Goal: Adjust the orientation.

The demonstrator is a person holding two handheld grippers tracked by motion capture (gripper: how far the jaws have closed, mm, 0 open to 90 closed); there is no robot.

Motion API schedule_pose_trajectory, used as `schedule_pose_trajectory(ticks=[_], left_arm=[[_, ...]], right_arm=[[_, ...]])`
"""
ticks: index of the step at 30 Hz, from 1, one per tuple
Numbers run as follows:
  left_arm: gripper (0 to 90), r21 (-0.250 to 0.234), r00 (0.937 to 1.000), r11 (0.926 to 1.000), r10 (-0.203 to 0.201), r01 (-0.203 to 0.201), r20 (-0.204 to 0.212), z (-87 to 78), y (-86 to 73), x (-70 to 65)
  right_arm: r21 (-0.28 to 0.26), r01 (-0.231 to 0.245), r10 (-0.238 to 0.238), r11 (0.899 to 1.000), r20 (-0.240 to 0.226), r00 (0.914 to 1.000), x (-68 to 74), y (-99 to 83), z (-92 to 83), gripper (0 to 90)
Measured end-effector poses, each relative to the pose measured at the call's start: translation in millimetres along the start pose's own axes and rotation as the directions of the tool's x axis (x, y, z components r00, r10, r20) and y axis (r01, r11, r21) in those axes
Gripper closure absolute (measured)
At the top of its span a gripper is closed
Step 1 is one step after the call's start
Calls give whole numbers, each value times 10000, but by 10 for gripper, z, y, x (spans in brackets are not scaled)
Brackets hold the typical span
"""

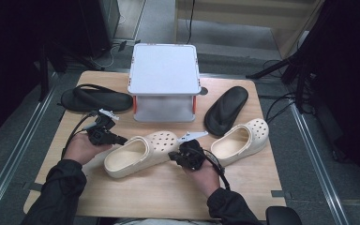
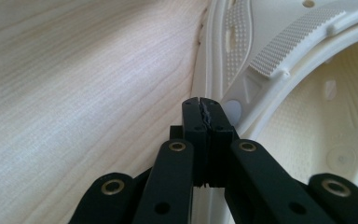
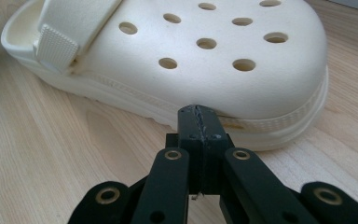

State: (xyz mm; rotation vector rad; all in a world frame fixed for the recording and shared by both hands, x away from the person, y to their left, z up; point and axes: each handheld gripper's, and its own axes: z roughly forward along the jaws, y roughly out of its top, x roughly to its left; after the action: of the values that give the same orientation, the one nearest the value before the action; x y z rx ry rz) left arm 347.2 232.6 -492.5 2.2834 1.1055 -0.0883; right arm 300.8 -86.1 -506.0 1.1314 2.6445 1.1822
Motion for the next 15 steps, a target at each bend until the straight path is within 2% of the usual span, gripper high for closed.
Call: schedule_pose_trajectory(ticks=[15], left_arm=[[900,-240,9997,9996,-155,160,213,-62,-229,-210]], right_arm=[[103,237,-232,9997,-419,9989,15,88,95,900]])
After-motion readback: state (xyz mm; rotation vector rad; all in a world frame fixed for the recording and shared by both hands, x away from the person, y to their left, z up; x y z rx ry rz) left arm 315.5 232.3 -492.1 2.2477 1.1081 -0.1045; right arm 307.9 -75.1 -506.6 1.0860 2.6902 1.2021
